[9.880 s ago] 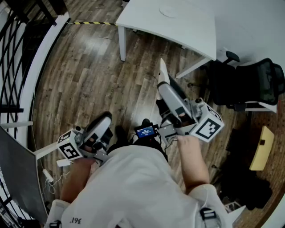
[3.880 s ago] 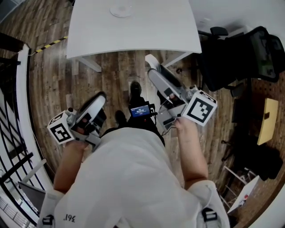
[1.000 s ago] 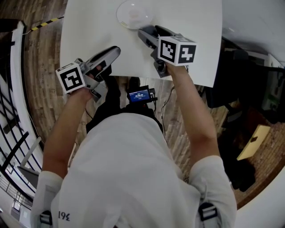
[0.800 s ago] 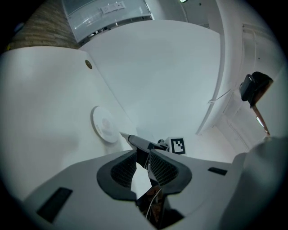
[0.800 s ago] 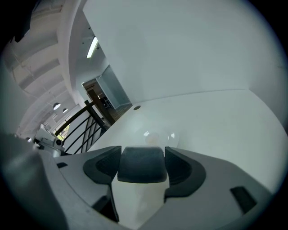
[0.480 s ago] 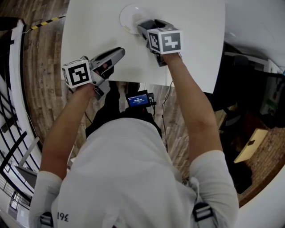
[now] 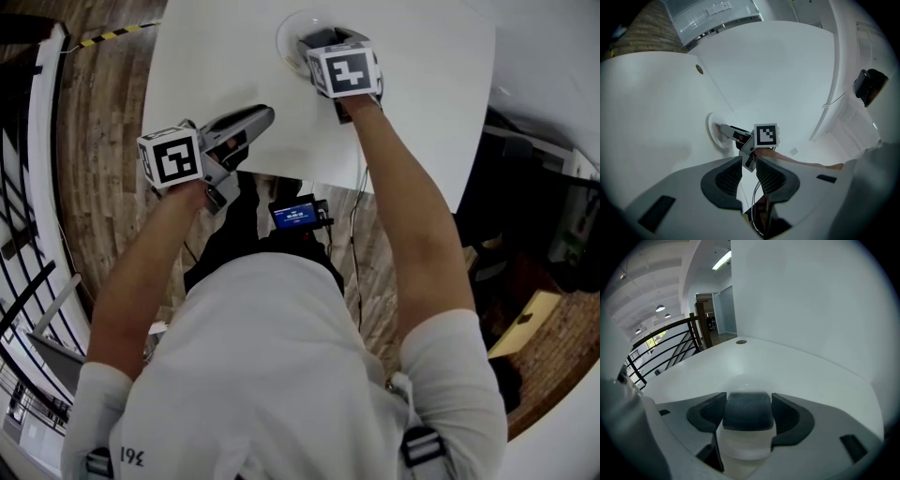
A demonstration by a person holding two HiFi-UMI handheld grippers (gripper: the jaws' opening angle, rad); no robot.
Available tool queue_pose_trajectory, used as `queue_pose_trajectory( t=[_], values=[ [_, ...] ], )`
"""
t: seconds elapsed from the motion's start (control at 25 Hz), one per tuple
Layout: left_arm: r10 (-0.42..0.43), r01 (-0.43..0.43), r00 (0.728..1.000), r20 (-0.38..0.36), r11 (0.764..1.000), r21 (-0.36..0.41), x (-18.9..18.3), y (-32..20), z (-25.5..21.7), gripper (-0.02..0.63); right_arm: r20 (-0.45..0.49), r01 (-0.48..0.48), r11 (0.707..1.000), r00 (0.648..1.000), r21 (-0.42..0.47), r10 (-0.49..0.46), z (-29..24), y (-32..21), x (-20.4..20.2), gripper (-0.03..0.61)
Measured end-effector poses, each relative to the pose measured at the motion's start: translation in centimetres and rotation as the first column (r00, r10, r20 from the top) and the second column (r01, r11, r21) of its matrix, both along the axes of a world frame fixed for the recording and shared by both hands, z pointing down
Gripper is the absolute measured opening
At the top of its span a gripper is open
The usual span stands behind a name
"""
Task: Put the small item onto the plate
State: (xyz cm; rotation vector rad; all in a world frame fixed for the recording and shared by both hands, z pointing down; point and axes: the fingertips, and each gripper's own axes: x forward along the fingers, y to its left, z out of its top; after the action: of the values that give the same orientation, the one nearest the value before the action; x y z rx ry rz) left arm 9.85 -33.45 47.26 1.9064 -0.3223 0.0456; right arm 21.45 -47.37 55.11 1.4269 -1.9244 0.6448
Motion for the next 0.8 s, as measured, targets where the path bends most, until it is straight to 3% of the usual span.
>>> queue_pose_trajectory(
  t=[0.12,0.28,0.8],
  values=[
    [-0.009,0.009,1.000,0.006,1.000,-0.010,-0.4,0.4,-0.1,0.094,-0.023,0.016,1.000,1.000,-0.001,-0.016,0.3,-0.1,-0.6,0.307],
    [-0.004,0.004,1.000,-0.002,1.000,-0.009,-0.3,0.4,-0.4,0.094,-0.007,0.008,0.998,1.000,-0.065,-0.008,1.7,0.6,-1.1,0.307],
    [0.006,-0.005,1.000,0.015,0.999,-0.032,-0.3,0.9,0.5,0.094,-0.069,-0.030,0.996,0.997,-0.086,0.025,2.9,0.2,0.3,0.307]
  ],
)
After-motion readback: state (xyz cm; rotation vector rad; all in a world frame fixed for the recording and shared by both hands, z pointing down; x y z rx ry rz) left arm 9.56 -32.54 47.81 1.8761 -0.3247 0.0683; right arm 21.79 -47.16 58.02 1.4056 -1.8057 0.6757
